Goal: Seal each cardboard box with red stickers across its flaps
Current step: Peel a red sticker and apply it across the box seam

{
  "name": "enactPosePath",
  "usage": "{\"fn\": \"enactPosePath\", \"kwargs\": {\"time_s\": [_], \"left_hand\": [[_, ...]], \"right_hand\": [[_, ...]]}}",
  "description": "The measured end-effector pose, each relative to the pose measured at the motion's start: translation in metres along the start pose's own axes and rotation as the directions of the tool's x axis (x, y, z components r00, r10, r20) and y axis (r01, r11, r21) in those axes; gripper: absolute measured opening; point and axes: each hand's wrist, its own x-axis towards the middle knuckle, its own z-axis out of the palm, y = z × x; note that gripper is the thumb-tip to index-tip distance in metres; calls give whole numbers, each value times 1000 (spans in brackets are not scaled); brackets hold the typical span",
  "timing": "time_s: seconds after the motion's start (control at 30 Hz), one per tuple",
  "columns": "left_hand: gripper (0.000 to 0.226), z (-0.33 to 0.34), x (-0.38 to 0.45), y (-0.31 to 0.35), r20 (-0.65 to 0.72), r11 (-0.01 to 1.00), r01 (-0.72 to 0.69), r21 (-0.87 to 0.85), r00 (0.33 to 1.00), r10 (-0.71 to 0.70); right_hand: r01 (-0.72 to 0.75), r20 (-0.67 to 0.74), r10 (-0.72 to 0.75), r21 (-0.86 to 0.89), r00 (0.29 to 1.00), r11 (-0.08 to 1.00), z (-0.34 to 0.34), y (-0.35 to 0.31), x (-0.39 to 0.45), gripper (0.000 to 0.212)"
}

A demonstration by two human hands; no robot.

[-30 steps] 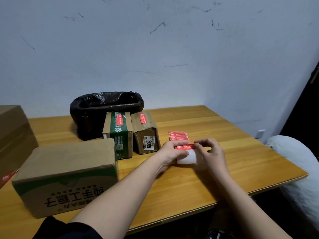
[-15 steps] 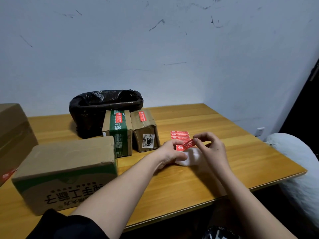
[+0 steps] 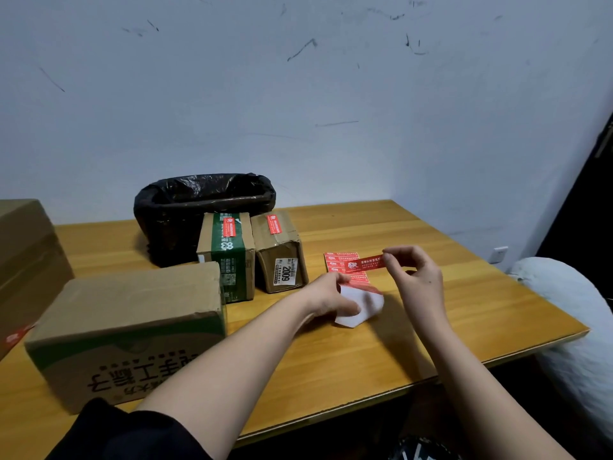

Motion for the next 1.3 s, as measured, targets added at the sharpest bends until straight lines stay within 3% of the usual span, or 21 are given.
{"fn": "enactPosePath", "kwargs": {"time_s": [0.13, 0.2, 0.3, 0.4, 0.47, 0.53, 0.63, 0.7, 0.77, 0.93, 1.0, 1.07, 1.13, 1.2, 1.27, 1.3], "left_hand": [[78, -3, -4, 8, 0, 969, -53, 242, 998, 55], [72, -3, -6, 9, -39, 972, -50, 229, 997, 60], [60, -3, -5, 9, -38, 990, 41, -134, 998, -46], [47, -6, -9, 16, 52, 821, 148, -551, 988, -142], [37, -8, -12, 18, 106, 776, 170, -608, 985, -133], [25, -7, -15, 16, 86, 882, 151, -446, 988, -125], [58, -6, -17, 18, -63, 995, 99, 19, 993, -97], [68, -4, -20, 24, -139, 948, 88, 307, 989, -47], [62, -1, -23, 28, -151, 862, 93, 499, 988, -19], [48, 3, -26, 31, -176, 677, 138, 723, 984, -12], [46, 2, -28, 32, -189, 658, 139, 740, 982, 6], [39, -2, -29, 34, -214, 708, 103, 699, 974, 70], [25, -6, -30, 40, -280, 824, 36, 565, 948, 151], [14, -11, -33, 49, -365, 966, -49, 253, 920, 142], [4, -14, -41, 62, -425, 983, -160, -87, 899, 109], [4, -16, -46, 69, -456, 963, -210, -166, 883, 114]], "right_hand": [[-41, -22, 42, 41, 999, 998, 0, 4, 0, 15], [-55, -30, 57, 54, 998, 997, 0, 6, 1, 13], [-73, -47, 77, 76, 996, 994, -1, 8, 0, 11], [-109, -94, 122, 133, 988, 985, -4, 10, 3, 13], [-133, -111, 152, 162, 982, 978, -5, 10, 5, 14], [-154, -103, 173, 168, 979, 974, -5, 10, 5, 13], [-175, -75, 189, 160, 979, 971, -2, 11, 3, 14], [-189, -64, 201, 155, 978, 970, 0, 12, 3, 15], [-203, -55, 215, 164, 975, 965, 3, 13, 2, 14], [-214, -40, 224, 169, 974, 962, 4, 10, 1, 11], [-217, -42, 226, 164, 973, 962, 3, 8, 1, 10], [-215, -46, 226, 174, 973, 961, 2, 4, 1, 9], [-215, -52, 229, 195, 972, 957, 2, -1, 2, 7], [-221, -71, 243, 234, 967, 947, 4, -10, 3, 7], [-216, -92, 251, 284, 964, 934, 7, -21, 5, 9], [-208, -95, 247, 303, 964, 930, 8, -27, 6, 10]]}}
